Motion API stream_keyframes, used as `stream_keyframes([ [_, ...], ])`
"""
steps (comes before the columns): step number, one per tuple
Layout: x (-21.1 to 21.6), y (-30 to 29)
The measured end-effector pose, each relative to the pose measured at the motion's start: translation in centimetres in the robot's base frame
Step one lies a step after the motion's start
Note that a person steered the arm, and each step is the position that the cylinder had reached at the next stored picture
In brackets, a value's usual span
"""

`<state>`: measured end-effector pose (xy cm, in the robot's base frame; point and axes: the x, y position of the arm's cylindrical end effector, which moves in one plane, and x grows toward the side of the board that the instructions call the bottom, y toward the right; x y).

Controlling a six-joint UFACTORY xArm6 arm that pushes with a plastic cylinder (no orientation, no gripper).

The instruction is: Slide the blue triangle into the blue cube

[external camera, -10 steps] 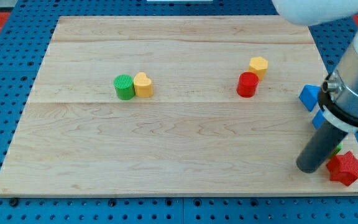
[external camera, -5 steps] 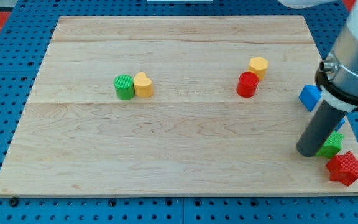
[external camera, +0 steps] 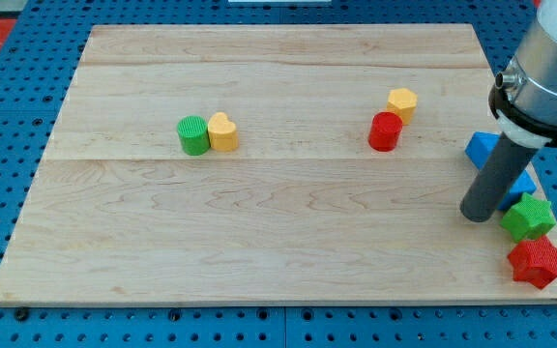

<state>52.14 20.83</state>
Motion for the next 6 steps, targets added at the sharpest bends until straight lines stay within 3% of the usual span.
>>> stream_keyframes([
  [2,-2.2,0.0],
  [4,-5.9,-6.6],
  [6,-7.9,-3.5],
])
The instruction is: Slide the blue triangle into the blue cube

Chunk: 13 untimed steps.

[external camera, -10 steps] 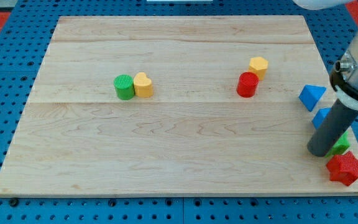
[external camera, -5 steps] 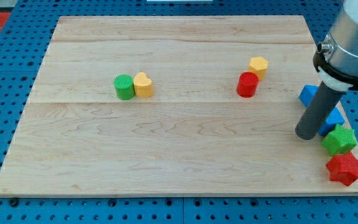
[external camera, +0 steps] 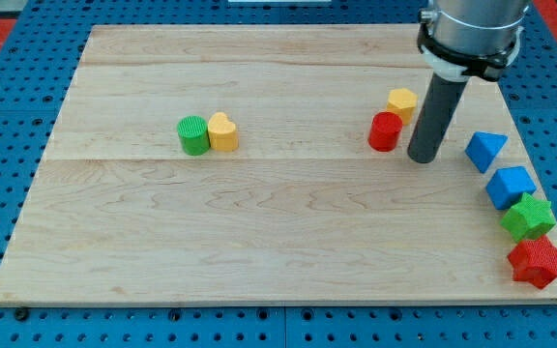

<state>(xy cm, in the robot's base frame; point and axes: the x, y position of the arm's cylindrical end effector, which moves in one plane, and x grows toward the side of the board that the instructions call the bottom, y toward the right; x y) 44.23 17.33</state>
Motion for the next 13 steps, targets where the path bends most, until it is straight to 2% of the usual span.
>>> stream_keyframes([
  [3,0.0,1.5],
  [5,0.0,7.8],
  [7,-2.3,1.6],
  [8,-3.8,5.3],
  [10,-6.2,17.1],
  [11,-4.3,15.9],
  [12,-3.0,11.9],
  [13,-2.9,11.4],
])
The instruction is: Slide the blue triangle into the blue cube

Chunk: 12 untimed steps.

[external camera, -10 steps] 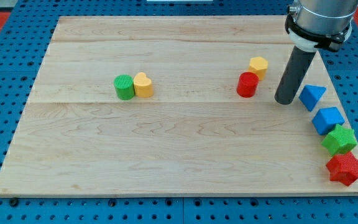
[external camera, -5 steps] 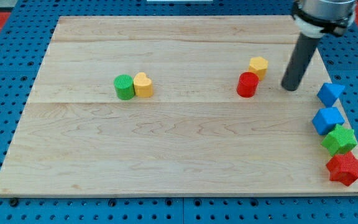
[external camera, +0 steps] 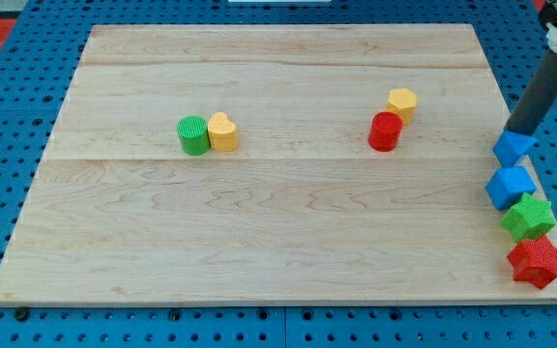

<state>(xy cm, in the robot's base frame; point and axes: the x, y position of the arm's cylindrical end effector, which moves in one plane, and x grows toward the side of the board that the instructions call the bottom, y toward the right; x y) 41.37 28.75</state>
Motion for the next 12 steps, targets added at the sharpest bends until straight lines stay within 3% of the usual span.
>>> stream_keyframes([
  [7,4.7,5.7],
  [9,4.6,5.1],
  [12,3.6,-1.3],
])
